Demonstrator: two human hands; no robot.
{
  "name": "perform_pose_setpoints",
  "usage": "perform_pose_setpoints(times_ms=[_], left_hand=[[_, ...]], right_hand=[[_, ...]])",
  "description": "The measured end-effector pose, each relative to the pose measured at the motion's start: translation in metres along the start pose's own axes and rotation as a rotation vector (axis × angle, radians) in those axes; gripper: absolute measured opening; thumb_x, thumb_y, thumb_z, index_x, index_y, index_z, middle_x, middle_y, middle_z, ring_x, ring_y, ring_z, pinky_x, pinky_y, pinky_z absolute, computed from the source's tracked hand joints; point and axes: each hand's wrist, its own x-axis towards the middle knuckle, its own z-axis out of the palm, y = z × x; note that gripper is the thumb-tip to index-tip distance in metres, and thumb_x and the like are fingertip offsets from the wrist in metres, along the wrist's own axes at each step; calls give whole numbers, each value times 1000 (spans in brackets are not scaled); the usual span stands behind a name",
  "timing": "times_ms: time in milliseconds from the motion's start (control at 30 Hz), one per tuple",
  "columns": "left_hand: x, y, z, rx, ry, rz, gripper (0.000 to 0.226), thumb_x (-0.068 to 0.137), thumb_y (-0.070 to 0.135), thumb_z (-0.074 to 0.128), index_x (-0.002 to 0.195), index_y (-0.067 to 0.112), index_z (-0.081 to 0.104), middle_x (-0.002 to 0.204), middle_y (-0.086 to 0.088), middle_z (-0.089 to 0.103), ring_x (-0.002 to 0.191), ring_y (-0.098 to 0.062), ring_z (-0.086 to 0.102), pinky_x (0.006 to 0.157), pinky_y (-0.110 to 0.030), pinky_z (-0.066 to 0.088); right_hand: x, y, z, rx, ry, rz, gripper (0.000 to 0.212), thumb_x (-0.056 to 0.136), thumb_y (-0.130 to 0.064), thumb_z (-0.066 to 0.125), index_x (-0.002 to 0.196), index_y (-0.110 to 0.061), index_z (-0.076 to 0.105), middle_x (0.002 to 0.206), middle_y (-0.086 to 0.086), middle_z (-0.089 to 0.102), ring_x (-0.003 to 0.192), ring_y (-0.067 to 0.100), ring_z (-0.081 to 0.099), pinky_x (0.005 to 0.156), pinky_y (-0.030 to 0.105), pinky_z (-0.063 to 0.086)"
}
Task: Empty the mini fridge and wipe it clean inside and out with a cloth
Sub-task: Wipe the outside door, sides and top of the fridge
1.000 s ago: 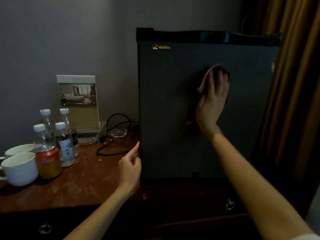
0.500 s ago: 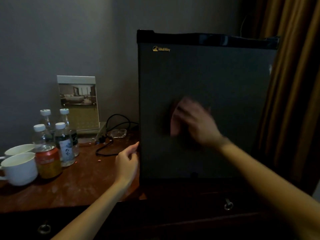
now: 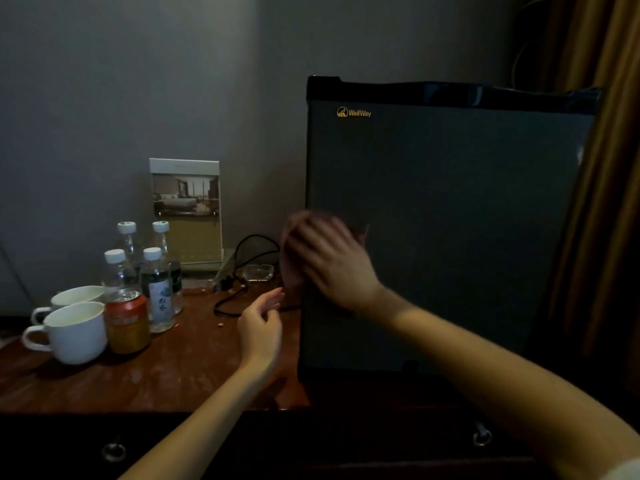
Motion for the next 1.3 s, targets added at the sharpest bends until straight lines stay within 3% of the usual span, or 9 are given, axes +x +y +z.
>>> perform_pose_setpoints(times_ms=[167, 267, 367, 500, 567, 667, 767, 967, 1300], left_hand=[[-15, -8, -9, 23, 47, -3, 46, 88, -13, 40, 121, 12, 61, 111, 1, 63, 107, -14, 60, 89, -23, 43], [-19, -6, -19, 71, 20, -1, 45, 90, -11, 40, 123, 13, 60, 113, 3, 61, 108, -12, 58, 89, -24, 42], [-16, -1, -27, 90, 19, 6, 45, 90, -12, 40, 124, 11, 59, 115, 1, 60, 108, -11, 56, 89, -24, 42], [-1, 14, -28, 122, 41, 54, 46, 90, -12, 42, 126, 12, 58, 116, 3, 60, 111, -13, 56, 90, -28, 45], [5, 23, -23, 134, 28, 81, 47, 91, -10, 43, 128, 16, 56, 118, 6, 58, 116, -14, 54, 95, -33, 47], [12, 39, -12, 119, 6, 143, 50, 91, -9, 43, 133, 18, 52, 122, 7, 55, 119, -16, 53, 102, -39, 46], [20, 62, 3, 121, 29, 223, 56, 89, -9, 43, 138, 17, 46, 136, -1, 51, 126, -22, 49, 105, -36, 41], [31, 130, 34, 115, 36, 457, 62, 95, -6, 40, 151, 15, 24, 156, 2, 28, 135, 4, 20, 109, -13, 19], [31, 148, 70, 1, 167, 493, 66, 92, -11, 43, 150, 11, 23, 156, -4, 29, 143, -13, 25, 117, -33, 27]], right_hand=[[-92, -84, 55, -157, -592, -480, 44, 86, -29, 34, 111, -25, 70, 121, 2, 63, 126, 27, 48, 103, 58, 39], [-90, -89, 60, -216, -615, -627, 32, 86, -36, 44, 104, -38, 70, 111, -13, 68, 112, 14, 60, 106, 41, 40], [-51, -60, 42, -237, -465, -618, 35, 82, -32, 39, 83, -38, 74, 94, -13, 70, 92, 13, 65, 99, 52, 42], [23, 1, 5, -199, -187, -417, 29, 85, -38, 53, 86, -20, 75, 94, 4, 69, 94, 28, 65, 98, 53, 37], [61, 40, -18, -165, 17, -276, 39, 88, -40, 47, 97, -12, 73, 104, 13, 68, 104, 36, 63, 99, 52, 44], [101, 93, -53, -159, 270, -27, 39, 95, -34, 45, 121, -12, 65, 131, 17, 59, 124, 35, 54, 111, 46, 32], [109, 110, -65, -142, 356, 98, 41, 101, -31, 43, 137, -15, 53, 145, 11, 48, 136, 29, 42, 114, 40, 28], [70, 134, -70, -40, 409, 257, 45, 102, -27, 41, 144, -12, 43, 150, 13, 39, 142, 28, 32, 119, 39, 20], [-64, 231, -93, -37, 448, 776, 53, 101, -26, 31, 151, -11, 26, 158, 13, 23, 147, 29, 17, 120, 46, 15]])
